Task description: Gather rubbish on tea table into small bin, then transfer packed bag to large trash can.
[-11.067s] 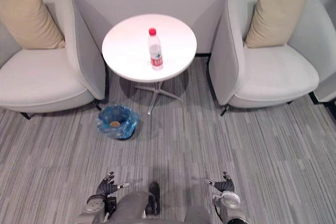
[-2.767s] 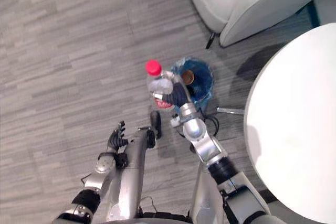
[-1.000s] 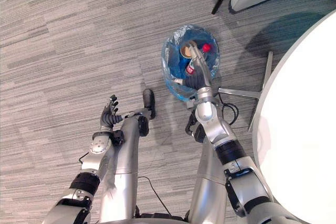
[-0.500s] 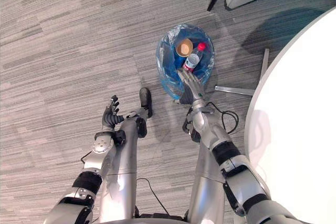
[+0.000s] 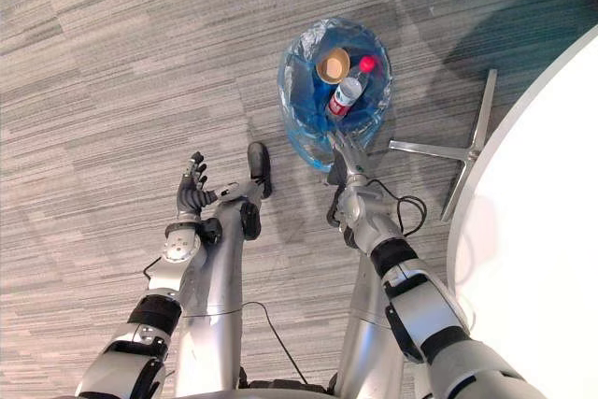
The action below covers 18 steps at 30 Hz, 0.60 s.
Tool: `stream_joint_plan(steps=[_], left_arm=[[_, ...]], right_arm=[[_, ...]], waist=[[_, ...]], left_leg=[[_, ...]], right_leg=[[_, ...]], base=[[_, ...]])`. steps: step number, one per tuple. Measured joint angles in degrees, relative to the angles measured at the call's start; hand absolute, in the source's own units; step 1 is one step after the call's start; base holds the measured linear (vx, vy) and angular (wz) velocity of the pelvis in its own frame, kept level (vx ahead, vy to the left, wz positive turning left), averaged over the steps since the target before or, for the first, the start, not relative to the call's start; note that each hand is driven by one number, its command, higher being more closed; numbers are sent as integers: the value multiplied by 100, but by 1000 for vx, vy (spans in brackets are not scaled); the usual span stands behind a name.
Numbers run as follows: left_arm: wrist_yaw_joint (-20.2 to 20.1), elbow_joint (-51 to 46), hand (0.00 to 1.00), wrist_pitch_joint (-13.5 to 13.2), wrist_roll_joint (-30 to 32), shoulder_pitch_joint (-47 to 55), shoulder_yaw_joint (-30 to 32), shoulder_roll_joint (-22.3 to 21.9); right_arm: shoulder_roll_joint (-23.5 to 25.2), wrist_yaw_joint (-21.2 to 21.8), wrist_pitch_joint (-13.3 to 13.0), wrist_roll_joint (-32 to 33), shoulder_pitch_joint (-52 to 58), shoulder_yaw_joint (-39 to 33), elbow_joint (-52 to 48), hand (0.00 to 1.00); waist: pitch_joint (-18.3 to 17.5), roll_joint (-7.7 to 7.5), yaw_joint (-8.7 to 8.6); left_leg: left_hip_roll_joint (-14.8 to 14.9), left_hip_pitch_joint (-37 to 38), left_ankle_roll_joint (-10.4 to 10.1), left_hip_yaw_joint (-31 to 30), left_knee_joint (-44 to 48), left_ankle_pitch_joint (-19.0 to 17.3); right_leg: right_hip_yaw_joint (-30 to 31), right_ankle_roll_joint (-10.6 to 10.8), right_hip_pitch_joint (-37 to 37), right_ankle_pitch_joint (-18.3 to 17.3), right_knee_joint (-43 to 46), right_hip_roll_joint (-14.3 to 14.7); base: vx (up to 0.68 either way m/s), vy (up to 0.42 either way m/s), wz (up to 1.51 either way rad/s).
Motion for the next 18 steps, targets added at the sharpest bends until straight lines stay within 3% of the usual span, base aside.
stream_joint_plan(steps=[18], left_arm=[[-1, -76, 0, 29, -112, -28, -5, 41]], right_arm=[[-77, -83, 10, 480, -178, -97, 171, 100]], waist=[[-20, 34, 247]], left_leg=[[-22, -340, -2, -122, 303, -7]], right_leg=[[-70, -45, -268, -144, 345, -72]], base=[[-30, 6, 3]])
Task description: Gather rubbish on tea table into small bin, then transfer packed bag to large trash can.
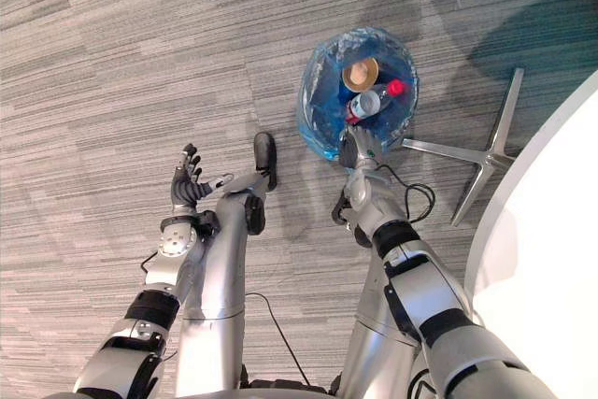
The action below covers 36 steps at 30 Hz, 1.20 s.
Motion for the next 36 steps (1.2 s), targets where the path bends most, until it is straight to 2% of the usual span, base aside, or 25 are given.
stream_joint_plan(steps=[10, 13, 18, 24, 28, 29, 33, 36], left_arm=[[-4, -24, 0, 89, 2, 0, 30, -5], [-11, -17, 0, 210, 3, 11, 30, -14], [-76, -26, 0, 332, 13, 119, 21, -130], [-166, -50, 0, 457, 23, 432, -7, -348], [-249, -55, 0, 462, 25, 501, 12, -388], [-252, -55, 0, 462, 27, 512, 16, -400], [-252, -56, 0, 464, 66, 534, 16, -398], [-250, -32, 0, 470, 126, 557, 16, -399]], right_arm=[[51, -95, -21, 388, 324, -381, -943, 100], [99, -104, -34, 644, 576, -490, -1391, 100], [409, -111, -280, 1370, 1085, -680, -2120, 100], [790, -74, -649, 2514, 1578, -909, -2692, 100], [786, 4, -693, 2575, 1844, -912, -2862, 100], [788, 54, -692, 2543, 1875, -902, -2863, 0], [776, 55, -678, 2263, 1936, -907, -3013, 0], [775, 55, -613, 1791, 1986, -903, -3015, 0]], waist=[[-3, -1, 5], [-4, -2, 5], [-15, -9, -18], [-22, -18, -157], [-21, -19, -180], [-21, -20, -180], [-21, -21, -195], [-21, -21, -211]], left_leg=[[24, 19, 3, -36, 115, 2], [45, 152, 1, -45, 123, 1], [108, 595, -26, -38, 15, -19], [207, 1311, -97, 52, -468, 76], [207, 1832, -171, 71, -918, 232], [210, 1971, -200, 70, -1015, 251], [203, 2176, -236, 76, -1266, 307], [201, 2304, -216, 72, -1353, 343]], right_leg=[[-2, -12, 46, 8, 67, 17], [-12, -13, 194, 9, 51, 39], [-33, -17, 643, 16, -108, 123], [-97, -33, 1312, 123, -564, 256], [-145, -72, 1787, 213, -921, 331], [-158, -101, 1915, 232, -1004, 359], [-228, -124, 2099, 278, -1199, 389], [-267, -125, 2247, 279, -1277, 386]], base=[[-32, 18, -2], [-42, 21, -4], [-37, 14, -7], [-6, -10, -4], [19, -11, -1], [41, -25, 0], [8, -5, 0], [17, 2, 6]])
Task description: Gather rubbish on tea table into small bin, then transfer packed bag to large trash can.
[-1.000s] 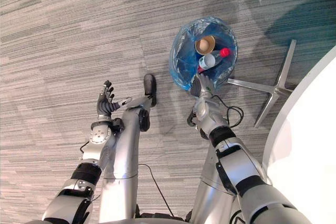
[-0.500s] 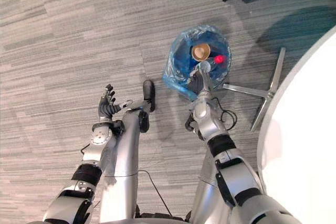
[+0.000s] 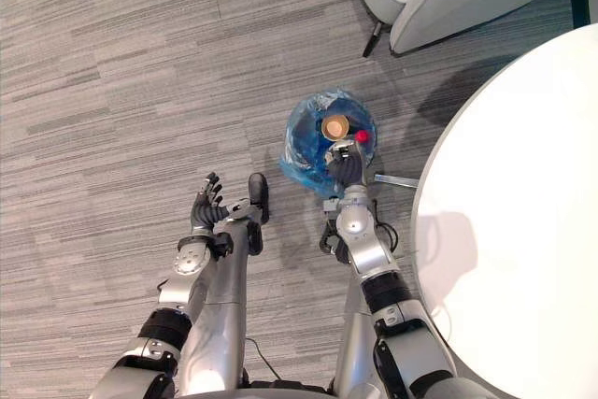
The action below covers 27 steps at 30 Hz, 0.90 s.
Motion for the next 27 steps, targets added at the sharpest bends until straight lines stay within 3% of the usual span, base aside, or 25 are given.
stream_joint_plan(steps=[8, 20, 27], left_arm=[[20, 142, 0, 2, 8, 40, 1, 3], [169, 342, 0, -23, 68, 38, 14, 12], [261, 350, 0, -38, 65, 24, 32, 12]], right_arm=[[2, -7, 109, -667, -4, 30, 64, 0], [-75, -15, 284, -1594, -503, 305, 1192, 0], [-123, -16, 409, -1717, -953, 407, 1846, 0]], waist=[[-3, -6, 11], [-4, -7, 21], [-4, -7, 31]], left_leg=[[-21, 252, 31, 82, -197, -6], [-47, 232, 56, 126, -313, 17], [-74, 49, 74, 117, -300, 36]], right_leg=[[-10, 75, 266, 45, -210, -43], [-28, 121, 263, 76, -351, -62], [-35, 135, 112, 85, -366, -81]], base=[[7, 19, 2], [0, 0, 0], [0, 0, 0]])
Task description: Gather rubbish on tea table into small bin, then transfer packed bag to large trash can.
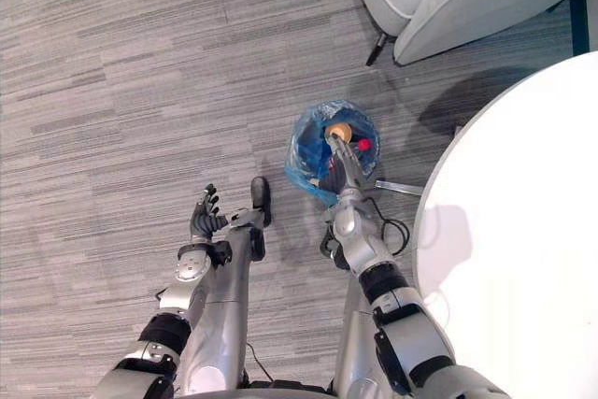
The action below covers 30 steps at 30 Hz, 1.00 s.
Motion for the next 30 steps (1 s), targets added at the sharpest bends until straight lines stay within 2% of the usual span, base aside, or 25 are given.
stream_joint_plan(steps=[6, 14, 21, 30], left_arm=[[25, 88, 0, -17, -16, -157, 163, 1], [68, 87, 0, -140, -78, -363, 181, -25], [110, -92, 0, -274, -192, -577, 206, 54], [98, -222, 0, -381, -446, -591, 206, 179]], right_arm=[[-48, -5, 201, 2, -419, 1, 569, 0], [-452, -48, 324, 88, -971, -155, 901, 0], [-570, -125, 385, 347, -1124, -177, 1330, 0], [-716, -135, 435, 413, -1373, -151, 1339, 0]], waist=[[1, 2, 16], [7, 11, 26], [11, 19, 52], [54, 98, 61]], left_leg=[[-5, -354, 19, -29, 140, -12], [-56, -1139, 40, -217, 588, -39], [-35, -1739, 58, -151, 846, -24], [-109, -2120, 111, -187, 1145, -56]], right_leg=[[3, 1, -339, -1, 125, -17], [34, 77, -1067, -111, 681, -104], [43, 12, -1693, -217, 1077, -219], [78, 153, -2029, -337, 1401, -347]], base=[[-5, 1, 0], [-57, -11, 8], [-71, -27, 9], [-36, -9, 5]])
